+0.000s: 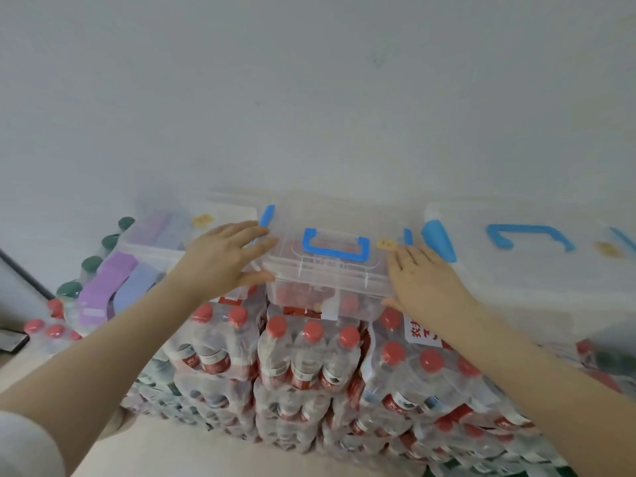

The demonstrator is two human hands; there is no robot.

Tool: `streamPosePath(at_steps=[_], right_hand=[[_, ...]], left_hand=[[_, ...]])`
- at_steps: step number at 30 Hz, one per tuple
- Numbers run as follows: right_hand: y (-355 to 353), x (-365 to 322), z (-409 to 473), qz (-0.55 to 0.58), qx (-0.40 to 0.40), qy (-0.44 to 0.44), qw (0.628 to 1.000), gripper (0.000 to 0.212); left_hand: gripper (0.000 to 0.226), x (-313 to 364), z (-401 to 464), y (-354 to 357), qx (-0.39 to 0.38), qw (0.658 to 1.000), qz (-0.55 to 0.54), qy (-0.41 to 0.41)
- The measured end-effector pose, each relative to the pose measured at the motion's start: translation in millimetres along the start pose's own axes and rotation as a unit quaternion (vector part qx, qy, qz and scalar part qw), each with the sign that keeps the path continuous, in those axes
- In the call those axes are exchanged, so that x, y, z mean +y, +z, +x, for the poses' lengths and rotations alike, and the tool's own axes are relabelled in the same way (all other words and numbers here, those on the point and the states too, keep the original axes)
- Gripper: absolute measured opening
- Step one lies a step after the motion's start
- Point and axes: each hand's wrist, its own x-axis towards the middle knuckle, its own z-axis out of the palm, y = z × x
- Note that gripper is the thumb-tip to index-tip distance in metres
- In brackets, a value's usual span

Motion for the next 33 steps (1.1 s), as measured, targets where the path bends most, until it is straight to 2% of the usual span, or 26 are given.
streamPosePath(at_steps=[3,6,8,10,12,14,16,19,21,25,27,28,31,33], right_hand=[[7,-8,2,0.001,0.007,0.029,1.000,0.066],[16,-13,2,-0.035,0.036,0.067,0.996,0.070],[18,-15,2,-0.054,0.064,0.093,0.992,0.071],[21,-19,0,-0.088,0.056,0.094,0.990,0.065],[22,-22,-1,-0.105,0.079,0.102,0.986,0.057],[24,-23,-2,-0.085,0.097,0.128,0.983,0.055],[28,-20,-4,-0.049,0.096,0.134,0.985,0.059],[23,-21,-7,0.025,0.132,0.102,0.986,0.060],[14,-27,-6,0.070,0.166,0.038,0.983,0.055],[-1,-46,10,0.118,0.237,-0.068,0.962,0.036],[-3,-49,18,0.096,0.235,-0.079,0.964,0.029],[-3,-49,21,0.086,0.235,-0.078,0.965,0.028],[-1,-49,25,0.073,0.233,-0.079,0.967,0.031],[1,-50,29,0.075,0.242,-0.088,0.963,0.031]], left_hand=[[0.053,-4,-1,5,0.021,0.998,0.044,0.028],[0.079,-4,2,8,0.007,0.997,0.064,0.040],[0.081,-3,4,12,0.023,0.998,0.056,0.004],[0.079,-3,2,18,0.050,0.998,0.023,-0.024],[0.069,-1,0,25,0.079,0.996,-0.002,-0.034],[0.049,3,-1,28,0.095,0.994,0.005,-0.054],[0.048,6,-2,29,0.103,0.992,-0.003,-0.075],[0.062,14,-4,31,0.104,0.987,-0.019,-0.125],[0.052,22,-4,27,0.100,0.981,-0.024,-0.162],[0.062,42,-7,17,0.087,0.967,-0.150,-0.185],[0.073,53,-11,14,0.112,0.924,-0.258,-0.259],[0.078,61,-13,13,0.121,0.881,-0.339,-0.305],[0.081,83,-15,13,0.118,0.709,-0.571,-0.397],[0.076,85,-14,20,0.135,0.655,-0.618,-0.413]])
